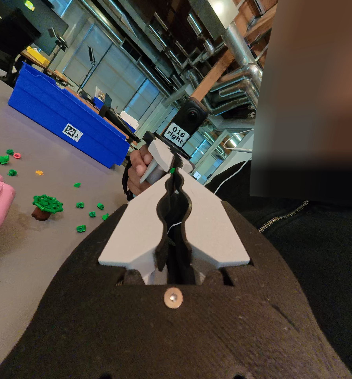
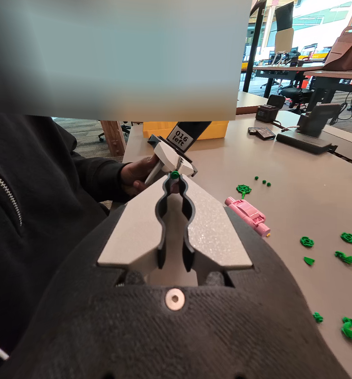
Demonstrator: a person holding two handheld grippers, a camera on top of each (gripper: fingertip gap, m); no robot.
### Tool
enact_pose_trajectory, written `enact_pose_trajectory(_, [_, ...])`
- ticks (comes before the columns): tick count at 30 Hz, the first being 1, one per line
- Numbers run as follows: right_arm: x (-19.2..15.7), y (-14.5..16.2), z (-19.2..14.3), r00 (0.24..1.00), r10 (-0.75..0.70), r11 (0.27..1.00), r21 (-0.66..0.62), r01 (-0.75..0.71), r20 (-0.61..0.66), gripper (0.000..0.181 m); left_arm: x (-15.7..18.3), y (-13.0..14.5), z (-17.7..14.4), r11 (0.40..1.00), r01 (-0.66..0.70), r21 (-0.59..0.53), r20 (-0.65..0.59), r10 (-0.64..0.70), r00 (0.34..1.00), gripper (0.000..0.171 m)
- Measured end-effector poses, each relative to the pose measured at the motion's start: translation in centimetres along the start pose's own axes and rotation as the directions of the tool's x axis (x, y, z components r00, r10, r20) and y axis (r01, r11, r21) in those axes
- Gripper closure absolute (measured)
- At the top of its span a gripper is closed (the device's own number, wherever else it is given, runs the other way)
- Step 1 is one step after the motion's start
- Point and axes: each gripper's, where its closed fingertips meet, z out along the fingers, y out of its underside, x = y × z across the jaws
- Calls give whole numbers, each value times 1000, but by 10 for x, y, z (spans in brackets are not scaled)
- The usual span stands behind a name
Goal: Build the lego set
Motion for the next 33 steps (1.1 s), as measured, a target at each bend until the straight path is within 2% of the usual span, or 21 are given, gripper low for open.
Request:
enact_pose_trajectory(8, [1, -1, -3, 1000, -19, 1000, 2, 19, -1, 172, 0, -1, -1, 1000, -19, 5, 11, 19, 1000, 171])
enact_pose_trajectory(15, [-4, -1, -7, 993, -97, 995, -25, 98, 66, 167, -1, 3, 1, 1000, -2, -17, 1, 2, 1000, 171])
enact_pose_trajectory(21, [-3, 4, -4, 975, -213, 971, -94, 218, 68, 177, -1, 5, 2, 1000, 8, -29, -6, -8, 1000, 171])
enact_pose_trajectory(33, [-5, 7, -5, 972, -211, 969, -108, 222, 106, 177, -1, 7, 2, 999, 23, -46, -13, -24, 1000, 171])
